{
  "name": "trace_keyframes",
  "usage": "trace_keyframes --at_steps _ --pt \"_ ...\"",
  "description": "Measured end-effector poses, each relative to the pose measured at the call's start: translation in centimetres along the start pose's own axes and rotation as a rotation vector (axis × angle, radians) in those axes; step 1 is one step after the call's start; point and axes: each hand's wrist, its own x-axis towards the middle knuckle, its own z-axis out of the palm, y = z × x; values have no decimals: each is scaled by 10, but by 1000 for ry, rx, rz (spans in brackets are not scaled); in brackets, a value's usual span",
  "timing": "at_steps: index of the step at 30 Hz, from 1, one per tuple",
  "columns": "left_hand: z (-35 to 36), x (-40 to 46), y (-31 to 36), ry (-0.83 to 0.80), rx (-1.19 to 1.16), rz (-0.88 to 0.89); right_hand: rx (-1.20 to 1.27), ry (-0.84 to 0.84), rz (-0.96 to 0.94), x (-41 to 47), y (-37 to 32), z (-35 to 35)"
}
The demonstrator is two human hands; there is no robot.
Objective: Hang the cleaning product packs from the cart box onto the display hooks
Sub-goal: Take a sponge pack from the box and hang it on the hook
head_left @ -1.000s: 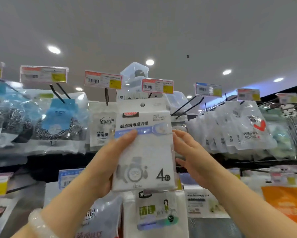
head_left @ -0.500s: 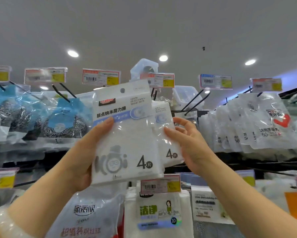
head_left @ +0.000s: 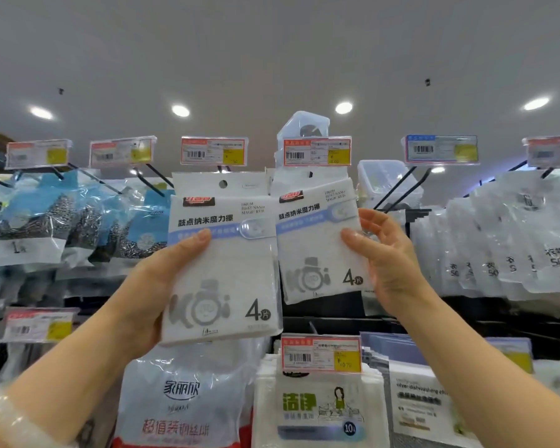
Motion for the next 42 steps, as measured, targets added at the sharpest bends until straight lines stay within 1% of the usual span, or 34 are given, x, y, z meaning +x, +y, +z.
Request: trace_keyframes --at_steps 4,8,18,24,29,31,32,33,35,36,37,38,40,42 --pt "5 0 -2 -4 19 8 33 19 51 3 7 -2" --pt "8 0 -4 -1 28 15 80 32 52 7 8 -2" --pt "8 1 -4 8 47 18 64 78 116 22 14 -4" --pt "10 1 -5 30 68 -2 -92 151 166 33 34 -8" --pt "15 4 -8 36 96 -14 -277 139 233 51 48 -11" --pt "16 6 -10 41 109 -19 -396 163 239 55 55 -14" --pt "16 6 -11 44 112 -23 -500 196 187 55 58 -14" --pt "15 7 -11 49 115 -28 -641 225 86 54 60 -13" --pt "14 9 -12 62 127 -37 -1030 224 -196 48 60 -8" --pt "13 10 -12 69 135 -38 -1244 168 -328 46 61 -5" --pt "13 11 -13 76 141 -38 -1436 75 -424 47 62 -3" --pt "13 12 -13 82 146 -38 -1585 -31 -467 48 63 0" --pt "14 14 -14 86 149 -34 -1747 -175 -429 52 64 6" --pt "15 16 -13 79 147 -29 -1798 -245 -309 56 65 10"
